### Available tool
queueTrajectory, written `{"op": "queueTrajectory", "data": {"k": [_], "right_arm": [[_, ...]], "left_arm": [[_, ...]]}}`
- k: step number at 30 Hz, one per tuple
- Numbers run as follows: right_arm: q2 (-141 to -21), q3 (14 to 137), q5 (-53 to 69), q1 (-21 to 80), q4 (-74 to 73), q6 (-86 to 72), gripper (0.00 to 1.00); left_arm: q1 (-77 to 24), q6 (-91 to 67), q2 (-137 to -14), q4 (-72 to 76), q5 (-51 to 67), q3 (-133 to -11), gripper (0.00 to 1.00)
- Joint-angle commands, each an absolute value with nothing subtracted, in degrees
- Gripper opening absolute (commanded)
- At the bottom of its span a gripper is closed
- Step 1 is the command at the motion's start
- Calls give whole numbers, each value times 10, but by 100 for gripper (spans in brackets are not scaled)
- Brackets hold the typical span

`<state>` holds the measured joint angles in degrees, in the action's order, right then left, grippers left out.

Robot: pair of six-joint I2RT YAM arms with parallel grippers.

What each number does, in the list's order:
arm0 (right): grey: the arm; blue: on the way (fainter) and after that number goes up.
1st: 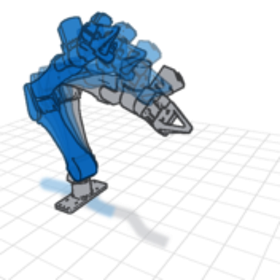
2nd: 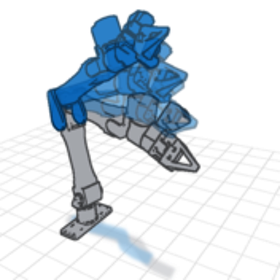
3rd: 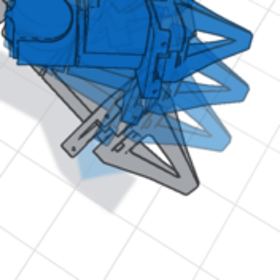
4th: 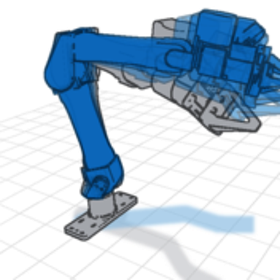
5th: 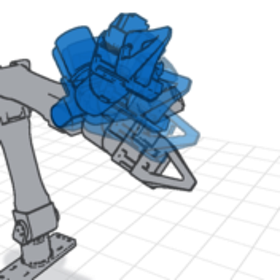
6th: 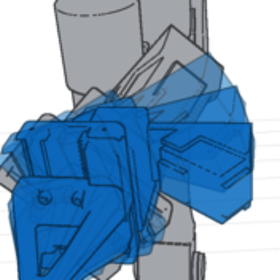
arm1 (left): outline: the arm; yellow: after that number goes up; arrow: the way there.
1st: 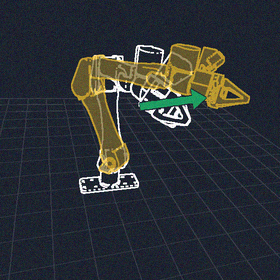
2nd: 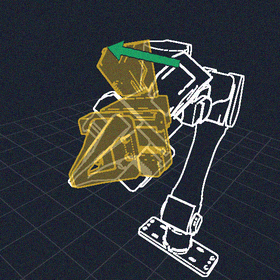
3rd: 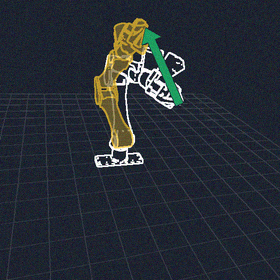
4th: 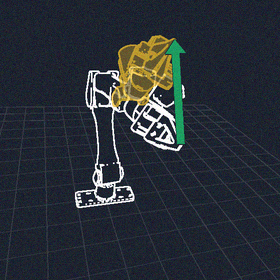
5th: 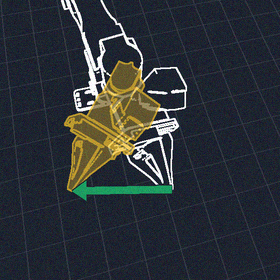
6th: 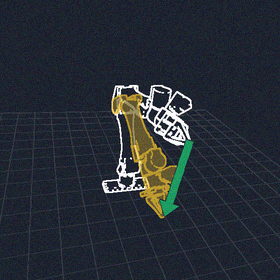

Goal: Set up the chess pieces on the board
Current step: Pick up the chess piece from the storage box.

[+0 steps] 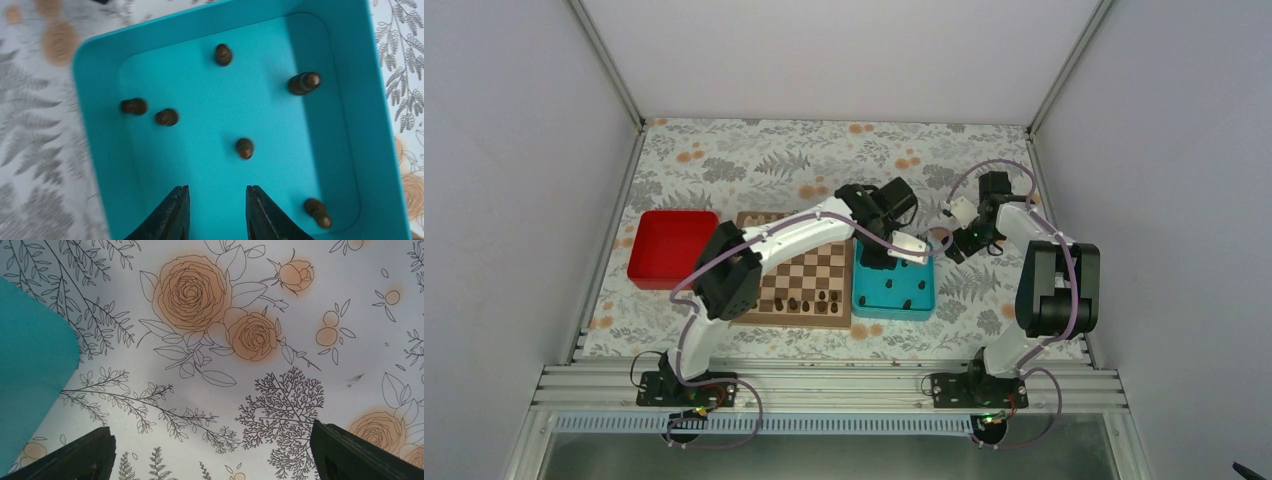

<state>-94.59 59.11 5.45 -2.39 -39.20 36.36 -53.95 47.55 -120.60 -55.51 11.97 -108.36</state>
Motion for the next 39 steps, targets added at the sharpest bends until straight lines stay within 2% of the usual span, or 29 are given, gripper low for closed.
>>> {"op": "queueTrajectory", "data": {"k": [1,17,39], "right_arm": [[-949,588,63,-30,-387,369,100],[-950,587,66,-27,-388,371,100],[-948,587,65,-25,-388,370,100]], "left_arm": [[-562,494,-1239,-572,156,-1102,29],[-573,509,-1305,-552,110,-1103,29],[-577,516,-1311,-537,93,-1079,29]]}}
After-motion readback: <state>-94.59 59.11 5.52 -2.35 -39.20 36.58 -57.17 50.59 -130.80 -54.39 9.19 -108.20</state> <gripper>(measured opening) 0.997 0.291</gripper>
